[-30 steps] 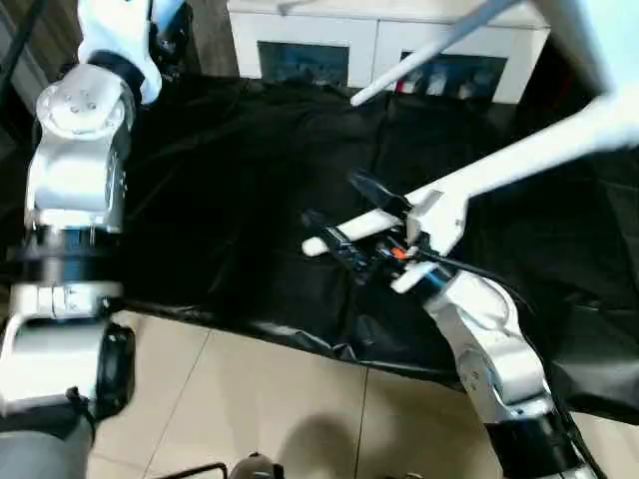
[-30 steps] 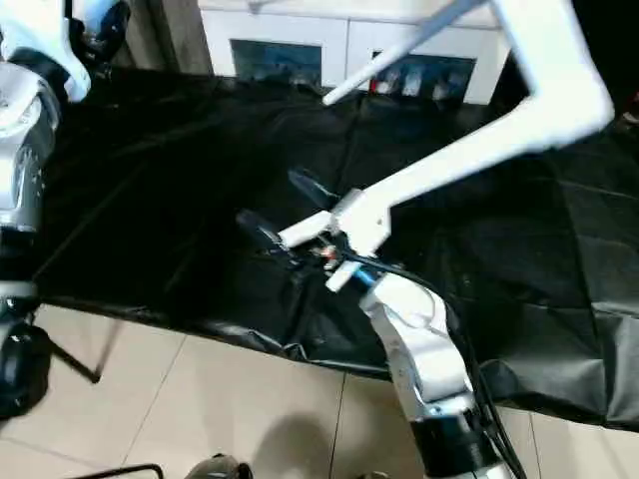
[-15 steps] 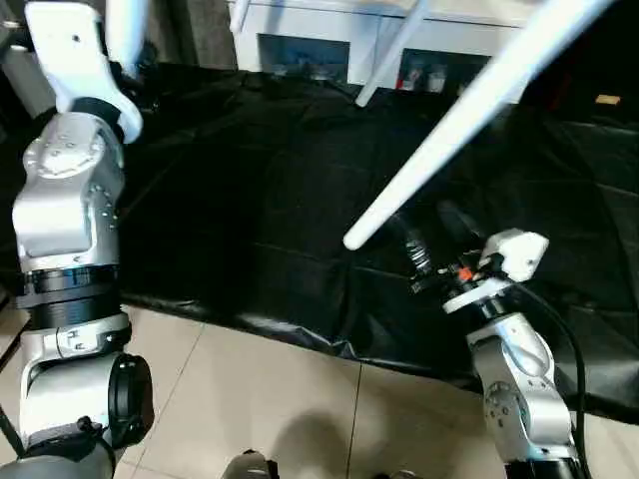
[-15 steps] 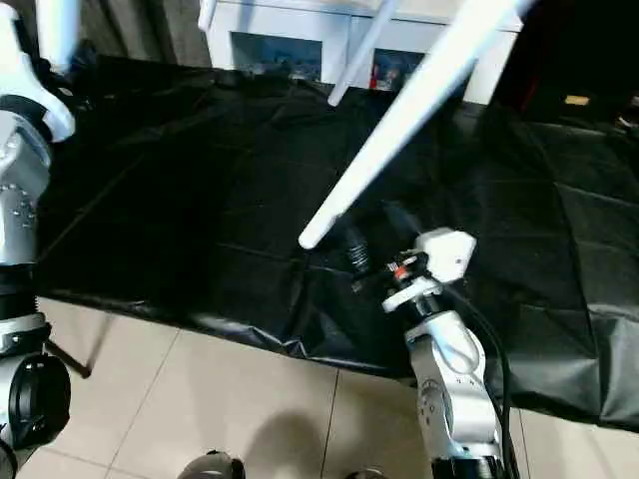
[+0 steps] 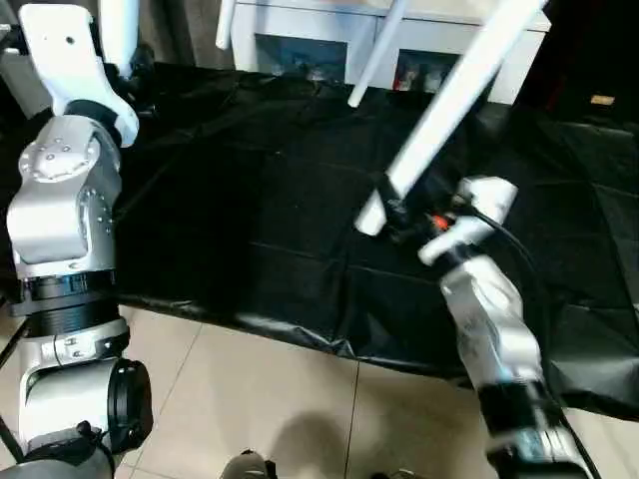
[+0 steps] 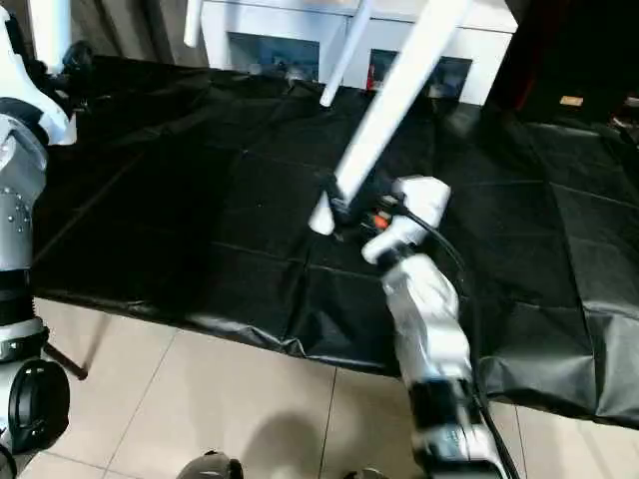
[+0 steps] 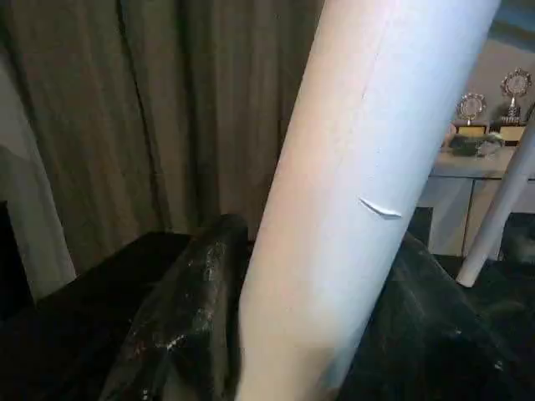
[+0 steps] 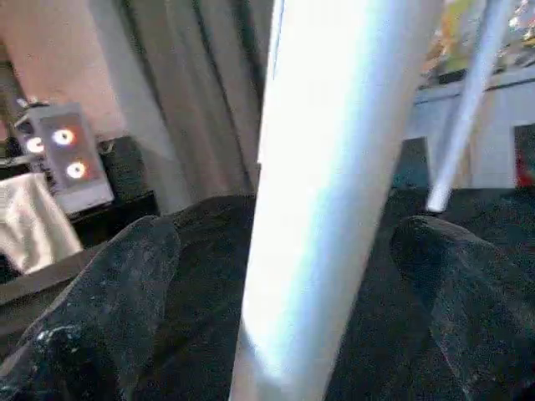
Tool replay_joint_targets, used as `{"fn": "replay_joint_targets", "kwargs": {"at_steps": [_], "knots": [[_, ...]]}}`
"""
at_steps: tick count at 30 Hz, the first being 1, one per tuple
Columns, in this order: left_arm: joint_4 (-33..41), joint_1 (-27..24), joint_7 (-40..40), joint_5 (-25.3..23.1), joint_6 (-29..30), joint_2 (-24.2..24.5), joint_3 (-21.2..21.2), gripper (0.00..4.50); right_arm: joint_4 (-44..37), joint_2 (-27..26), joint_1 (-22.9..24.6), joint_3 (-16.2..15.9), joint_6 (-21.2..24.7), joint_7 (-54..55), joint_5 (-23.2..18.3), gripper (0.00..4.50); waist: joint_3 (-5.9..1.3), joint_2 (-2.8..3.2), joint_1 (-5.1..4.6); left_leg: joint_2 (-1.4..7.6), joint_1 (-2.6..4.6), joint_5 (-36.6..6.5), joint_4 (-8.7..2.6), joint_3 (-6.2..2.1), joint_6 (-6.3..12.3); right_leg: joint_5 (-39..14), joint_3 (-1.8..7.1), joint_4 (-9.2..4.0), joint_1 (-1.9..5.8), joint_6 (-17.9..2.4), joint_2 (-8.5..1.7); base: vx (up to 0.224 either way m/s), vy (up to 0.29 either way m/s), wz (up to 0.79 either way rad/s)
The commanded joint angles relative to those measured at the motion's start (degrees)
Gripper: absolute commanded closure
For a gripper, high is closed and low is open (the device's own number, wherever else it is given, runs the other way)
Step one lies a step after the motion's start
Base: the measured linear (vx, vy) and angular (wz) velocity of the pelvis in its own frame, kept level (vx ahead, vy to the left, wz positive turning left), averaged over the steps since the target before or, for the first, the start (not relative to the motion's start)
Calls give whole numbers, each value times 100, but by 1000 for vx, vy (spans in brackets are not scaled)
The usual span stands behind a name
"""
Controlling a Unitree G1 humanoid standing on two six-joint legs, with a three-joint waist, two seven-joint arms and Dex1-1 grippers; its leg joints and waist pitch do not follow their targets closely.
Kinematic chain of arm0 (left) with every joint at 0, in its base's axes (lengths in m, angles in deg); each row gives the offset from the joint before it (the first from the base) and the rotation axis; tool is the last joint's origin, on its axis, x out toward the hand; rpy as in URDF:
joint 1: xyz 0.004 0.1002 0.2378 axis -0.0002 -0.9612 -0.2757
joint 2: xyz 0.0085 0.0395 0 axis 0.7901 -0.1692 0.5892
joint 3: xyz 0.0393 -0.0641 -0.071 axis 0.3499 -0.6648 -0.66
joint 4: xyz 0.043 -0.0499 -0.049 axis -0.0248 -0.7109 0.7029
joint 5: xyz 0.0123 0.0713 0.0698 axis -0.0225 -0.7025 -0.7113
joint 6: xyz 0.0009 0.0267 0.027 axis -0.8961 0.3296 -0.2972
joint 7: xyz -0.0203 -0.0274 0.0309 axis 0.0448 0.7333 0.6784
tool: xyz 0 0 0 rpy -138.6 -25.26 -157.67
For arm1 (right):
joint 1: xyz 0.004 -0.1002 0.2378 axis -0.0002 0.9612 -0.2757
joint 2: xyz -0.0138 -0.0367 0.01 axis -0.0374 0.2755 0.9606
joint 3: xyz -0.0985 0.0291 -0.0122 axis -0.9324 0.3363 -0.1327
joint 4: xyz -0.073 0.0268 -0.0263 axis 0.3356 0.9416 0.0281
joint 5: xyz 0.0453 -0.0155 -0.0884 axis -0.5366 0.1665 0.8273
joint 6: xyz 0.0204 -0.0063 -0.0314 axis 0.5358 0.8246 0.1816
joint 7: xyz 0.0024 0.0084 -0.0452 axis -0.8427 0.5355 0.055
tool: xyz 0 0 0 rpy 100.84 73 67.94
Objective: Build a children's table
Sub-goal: Flip table
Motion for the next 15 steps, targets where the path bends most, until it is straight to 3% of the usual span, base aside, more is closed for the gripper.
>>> {"fn": "replay_joint_targets", "kwargs": {"at_steps": [1,4,5,15], "knots": [[451,161,-13,293,-115,57,-143,252,596,-34,-339,218,42,-152,-200,41,-554,-53,-38,44,137,-388,-328,9,283,130,172,-248,404,-1378,-326,0,0,0],[489,136,-21,302,-104,49,-149,254,735,-37,-426,241,-4,-203,-223,78,-542,-32,-31,55,148,-403,-323,11,264,89,169,-254,387,-1375,-313,0,0,0],[514,118,-25,295,-102,46,-153,255,757,-59,-442,260,-24,-237,-253,82,-546,-68,-34,58,150,-331,-323,12,276,179,169,-244,392,-1366,-311,0,0,0],[559,10,-33,269,-105,69,-115,268,1009,-79,-472,282,-82,-618,-314,173,-545,-63,-46,65,160,-495,-338,6,207,92,165,-254,399,-1394,-328,0,0,0]]}}
